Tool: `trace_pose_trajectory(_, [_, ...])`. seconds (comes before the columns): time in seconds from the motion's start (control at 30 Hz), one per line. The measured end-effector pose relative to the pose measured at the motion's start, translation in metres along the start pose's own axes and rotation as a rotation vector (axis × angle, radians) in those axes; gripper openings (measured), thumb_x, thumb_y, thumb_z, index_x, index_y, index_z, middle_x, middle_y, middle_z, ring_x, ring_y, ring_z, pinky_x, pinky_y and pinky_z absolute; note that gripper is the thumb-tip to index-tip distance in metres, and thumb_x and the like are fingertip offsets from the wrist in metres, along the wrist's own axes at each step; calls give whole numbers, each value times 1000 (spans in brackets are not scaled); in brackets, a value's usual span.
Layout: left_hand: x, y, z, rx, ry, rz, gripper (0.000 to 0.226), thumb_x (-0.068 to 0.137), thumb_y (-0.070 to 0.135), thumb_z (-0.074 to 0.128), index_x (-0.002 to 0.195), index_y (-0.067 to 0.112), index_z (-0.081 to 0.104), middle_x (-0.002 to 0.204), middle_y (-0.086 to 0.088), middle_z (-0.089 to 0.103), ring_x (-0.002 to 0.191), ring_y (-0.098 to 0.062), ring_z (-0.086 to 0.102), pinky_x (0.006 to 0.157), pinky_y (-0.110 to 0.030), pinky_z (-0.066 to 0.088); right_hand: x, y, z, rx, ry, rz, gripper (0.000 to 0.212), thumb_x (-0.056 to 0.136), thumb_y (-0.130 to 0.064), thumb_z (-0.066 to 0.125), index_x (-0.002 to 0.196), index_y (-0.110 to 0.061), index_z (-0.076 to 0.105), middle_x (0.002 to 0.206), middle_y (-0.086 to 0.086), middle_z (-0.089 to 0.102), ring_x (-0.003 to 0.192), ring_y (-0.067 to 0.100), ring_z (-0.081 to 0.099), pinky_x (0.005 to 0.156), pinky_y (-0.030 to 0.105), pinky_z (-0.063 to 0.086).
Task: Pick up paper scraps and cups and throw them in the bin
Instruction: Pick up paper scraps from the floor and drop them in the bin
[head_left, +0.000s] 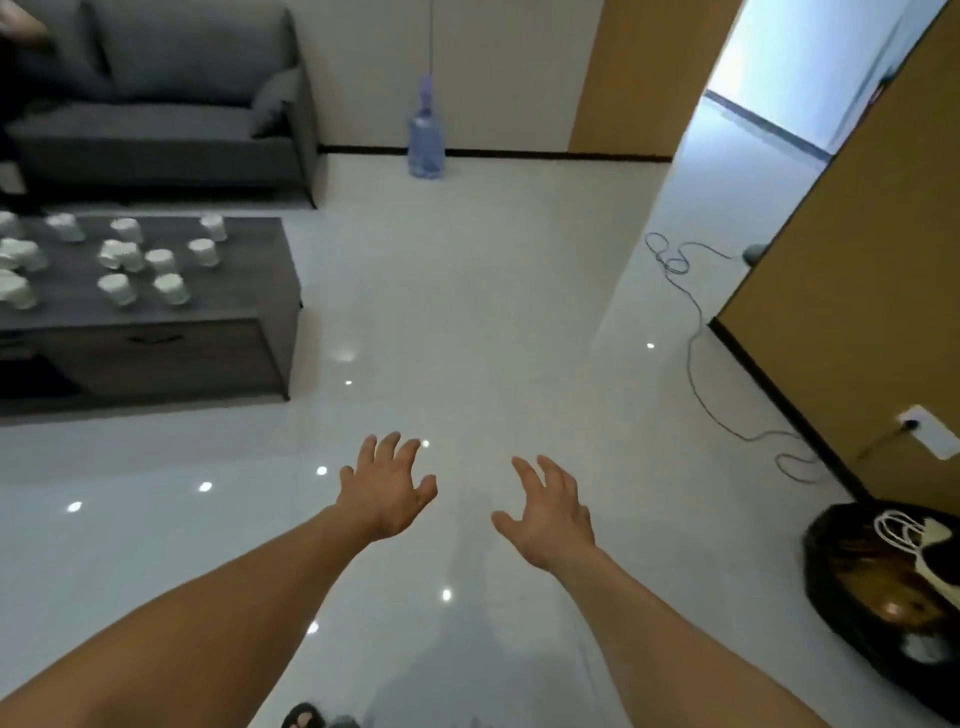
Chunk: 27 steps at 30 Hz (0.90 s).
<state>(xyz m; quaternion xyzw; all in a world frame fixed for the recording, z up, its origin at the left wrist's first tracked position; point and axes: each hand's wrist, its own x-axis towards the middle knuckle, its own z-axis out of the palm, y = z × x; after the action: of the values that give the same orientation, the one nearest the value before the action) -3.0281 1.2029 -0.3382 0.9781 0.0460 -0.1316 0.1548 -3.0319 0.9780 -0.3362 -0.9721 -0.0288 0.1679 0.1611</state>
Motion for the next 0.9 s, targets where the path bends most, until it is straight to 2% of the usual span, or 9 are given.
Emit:
trace_pose_trajectory(0.3, [-32,-247,-85,-117,177,-360,67,93,58,35,150,28,18,160,0,11,147,-28,5,112,-55,20,58,-271,48,-118,-51,-386,81,87,-59,54,153,-37,13,162,-3,7,148,22,5,112,49,28])
trace_pose_trajectory(0.4, [-53,-315,-107,-149,177,-460,67,93,57,37,150,28,17,160,-1,10,147,-28,4,113,-55,20,62,-354,76,-157,-91,-486,80,88,-59,54,153,-37,13,162,-3,7,148,22,6,113,48,28])
trace_pose_trajectory(0.63, [-68,-435,-150,-185,268,-626,67,93,57,37,150,27,17,160,-1,9,147,-28,4,113,-55,20,90,-504,111,-212,-124,-683,80,87,-58,56,153,-36,16,162,-3,9,148,24,10,112,48,30])
trace_pose_trajectory(0.9, [-43,-550,-198,-215,319,-839,68,93,55,38,150,27,17,161,0,8,147,-27,0,113,-54,18,163,-649,143,-277,-212,-885,78,88,-53,57,153,-35,16,162,-2,7,148,25,7,113,52,28])
